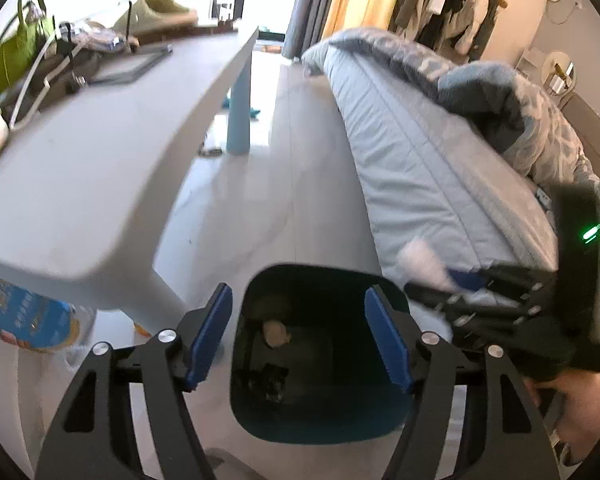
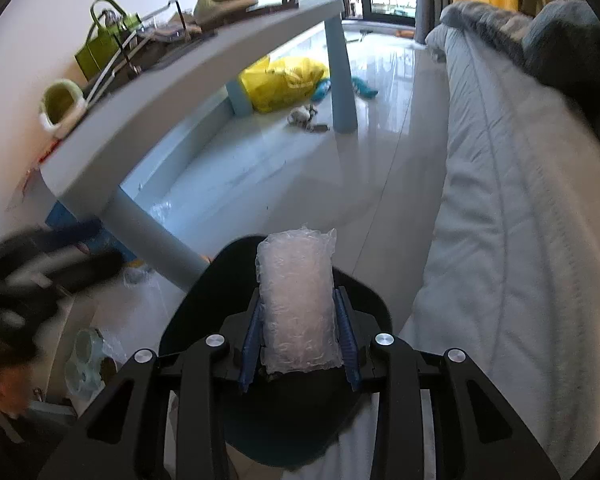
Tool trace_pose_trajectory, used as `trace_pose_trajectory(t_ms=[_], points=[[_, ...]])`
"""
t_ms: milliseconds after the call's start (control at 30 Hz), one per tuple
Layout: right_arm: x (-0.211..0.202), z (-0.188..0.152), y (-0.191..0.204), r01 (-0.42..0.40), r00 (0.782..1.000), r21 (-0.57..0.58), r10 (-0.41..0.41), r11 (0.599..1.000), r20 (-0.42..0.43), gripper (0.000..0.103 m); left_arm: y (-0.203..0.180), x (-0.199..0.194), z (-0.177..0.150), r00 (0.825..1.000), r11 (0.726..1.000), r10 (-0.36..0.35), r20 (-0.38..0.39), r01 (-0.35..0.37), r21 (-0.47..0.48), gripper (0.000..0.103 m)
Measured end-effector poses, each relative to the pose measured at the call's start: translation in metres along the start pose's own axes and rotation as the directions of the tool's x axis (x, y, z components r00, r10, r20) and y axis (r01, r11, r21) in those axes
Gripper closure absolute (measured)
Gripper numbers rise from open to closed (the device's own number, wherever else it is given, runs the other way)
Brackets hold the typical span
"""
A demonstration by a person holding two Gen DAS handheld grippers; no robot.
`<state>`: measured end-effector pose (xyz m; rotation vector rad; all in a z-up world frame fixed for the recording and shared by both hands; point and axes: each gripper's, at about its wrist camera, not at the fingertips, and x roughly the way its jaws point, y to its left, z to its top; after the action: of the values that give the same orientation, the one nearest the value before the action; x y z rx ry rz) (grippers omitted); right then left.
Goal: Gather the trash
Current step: 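Carry the black wrapper and bubble wrap in both grippers over the green bin, then open the left gripper over the bin while the right releases the bubble wrap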
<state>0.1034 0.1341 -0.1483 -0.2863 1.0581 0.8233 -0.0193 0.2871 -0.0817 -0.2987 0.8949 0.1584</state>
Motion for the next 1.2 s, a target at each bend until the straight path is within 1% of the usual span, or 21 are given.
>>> trace_pose_trajectory(t_ms=[100,200,400,567,800,833,867,900,933,1067,1200], points=[[0.013,-0.004,0.005,-0.002,0.999,-0.01,0.002,1.0,-0.033,0.068,0.0,-0.008,0.004,1.0,1.0,-0.006,0.028,0.006,0.004,0.035],[0.025,-0.008,0.012,-0.004,0.998,-0.023,0.003,1.0,-0.062,0.068,-0.003,-0.016,0.007,0.999,1.0,-0.017,0.051,0.016,0.007,0.041],[0.045,-0.017,0.019,0.001,0.993,-0.045,-0.007,0.999,-0.119,0.068,-0.004,-0.027,0.012,0.996,0.999,-0.043,0.078,0.043,0.002,0.046],[0.063,-0.03,0.022,0.017,0.983,-0.064,-0.028,0.998,-0.182,0.068,-0.005,-0.036,0.017,0.993,0.997,-0.081,0.091,0.082,-0.006,0.057],[0.077,-0.044,0.022,0.057,0.97,-0.102,-0.079,0.993,-0.23,0.067,-0.015,-0.047,0.026,0.987,0.996,-0.09,0.134,0.09,0.002,0.057],[0.078,-0.046,0.022,0.058,0.969,-0.105,-0.081,0.993,-0.235,0.065,-0.017,-0.049,0.028,0.985,0.995,-0.095,0.143,0.096,0.0,0.057],[0.077,-0.047,0.022,0.057,0.969,-0.105,-0.081,0.993,-0.235,0.056,-0.018,-0.052,0.03,0.984,0.995,-0.098,0.15,0.099,0.001,0.057],[0.076,-0.048,0.021,0.057,0.969,-0.105,-0.081,0.993,-0.233,0.049,-0.021,-0.055,0.033,0.982,0.995,-0.098,0.162,0.098,0.007,0.057],[0.074,-0.048,0.021,0.054,0.97,-0.105,-0.077,0.993,-0.231,0.04,-0.023,-0.058,0.034,0.98,0.995,-0.097,0.171,0.097,0.012,0.057],[0.061,-0.045,0.021,0.034,0.977,-0.112,-0.057,0.993,-0.207,0.04,-0.031,-0.069,0.043,0.973,0.995,-0.101,0.206,0.099,0.019,0.057],[0.04,-0.038,0.025,0.008,0.988,-0.111,-0.025,0.994,-0.155,0.04,-0.044,-0.076,0.05,0.967,0.996,-0.089,0.24,0.083,0.034,0.057]])
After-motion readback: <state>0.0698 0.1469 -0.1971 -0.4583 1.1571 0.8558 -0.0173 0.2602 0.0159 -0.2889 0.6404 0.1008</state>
